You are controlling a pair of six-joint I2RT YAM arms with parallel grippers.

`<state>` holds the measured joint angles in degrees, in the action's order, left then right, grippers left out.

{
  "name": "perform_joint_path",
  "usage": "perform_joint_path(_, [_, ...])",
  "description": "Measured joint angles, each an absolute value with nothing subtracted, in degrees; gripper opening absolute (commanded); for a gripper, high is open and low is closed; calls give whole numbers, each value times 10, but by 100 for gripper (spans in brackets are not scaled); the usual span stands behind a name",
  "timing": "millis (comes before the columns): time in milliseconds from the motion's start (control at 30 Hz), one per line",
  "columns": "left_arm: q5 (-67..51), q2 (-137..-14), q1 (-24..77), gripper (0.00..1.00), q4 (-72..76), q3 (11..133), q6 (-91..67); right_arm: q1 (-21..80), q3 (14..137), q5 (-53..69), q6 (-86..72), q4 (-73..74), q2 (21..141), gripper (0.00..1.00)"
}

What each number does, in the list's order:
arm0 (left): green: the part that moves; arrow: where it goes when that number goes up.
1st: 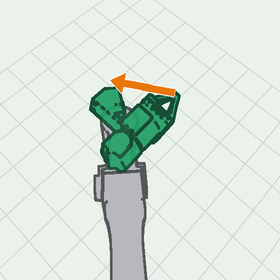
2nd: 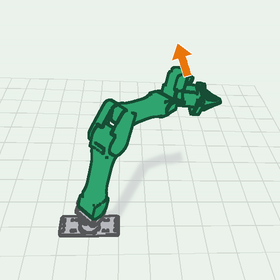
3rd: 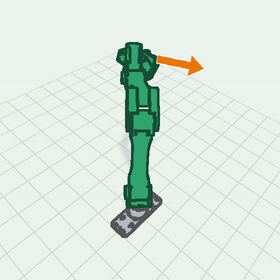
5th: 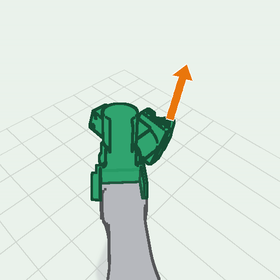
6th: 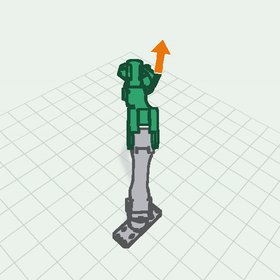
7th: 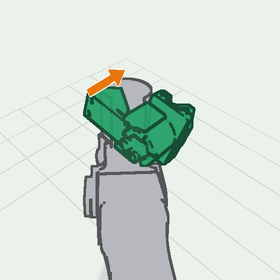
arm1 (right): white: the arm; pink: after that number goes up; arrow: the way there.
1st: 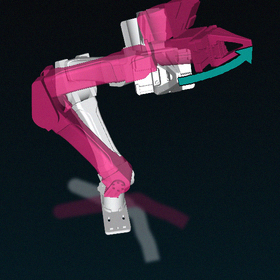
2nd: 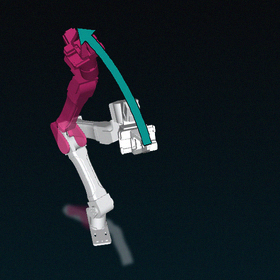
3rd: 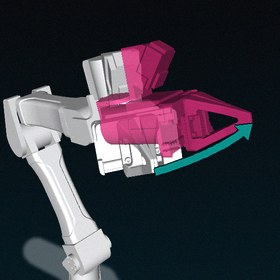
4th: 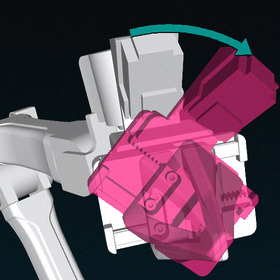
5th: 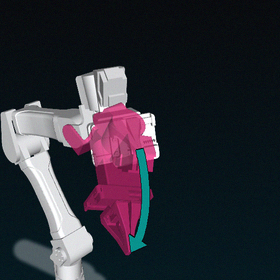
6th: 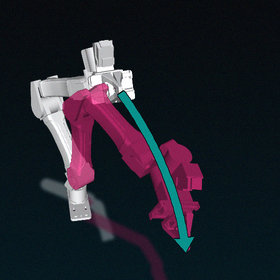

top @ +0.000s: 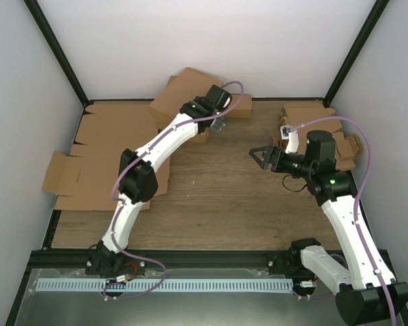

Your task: Fold the paper box

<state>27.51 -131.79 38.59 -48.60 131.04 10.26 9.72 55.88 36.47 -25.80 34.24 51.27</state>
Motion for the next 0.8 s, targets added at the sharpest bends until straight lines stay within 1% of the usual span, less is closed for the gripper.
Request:
perform_joint_path(67, [240,-1304,385,98,-490,1310,82,97,559,365,-258,342,513,75])
perform_joint_path(100, [223,-1296,385,96,-493,1310,70,97,559,365,-258,342,513,75])
perform_joint_path(167, [186,-1271,385,88,-498,1304,42,97,559,366,-258,342,513,75])
perform_joint_path(200, [166,-1253,385,81,-499,1293,28,97,559,367,-258,342,513,75])
perform_joint_path(267, [126,-1208,385,62,-503,1255,-1,97,559,369,-258,342,513,75])
perform_joint_path(333, [94,-1167,385,35,-497,1211,-27,97,558,370,-258,340,513,75])
perform_joint_path(400, [57,-1128,383,12,-486,1156,-48,97,555,373,-258,335,513,75])
perform_joint_path(433, [40,-1114,380,5,-478,1129,-60,97,553,374,-258,333,513,74])
perform_joint_path(500, [18,-1103,373,4,-463,1091,-77,97,550,375,-260,330,513,74])
perform_joint_path(600, [-7,-1114,354,4,-447,1065,-101,97,550,378,-260,329,515,74])
perform_joint_path(700, [-23,-1141,335,4,-429,1069,-115,97,550,379,-260,328,515,74])
perform_joint_path(800, [-34,-1192,324,4,-418,1110,-124,97,550,379,-260,327,515,74])
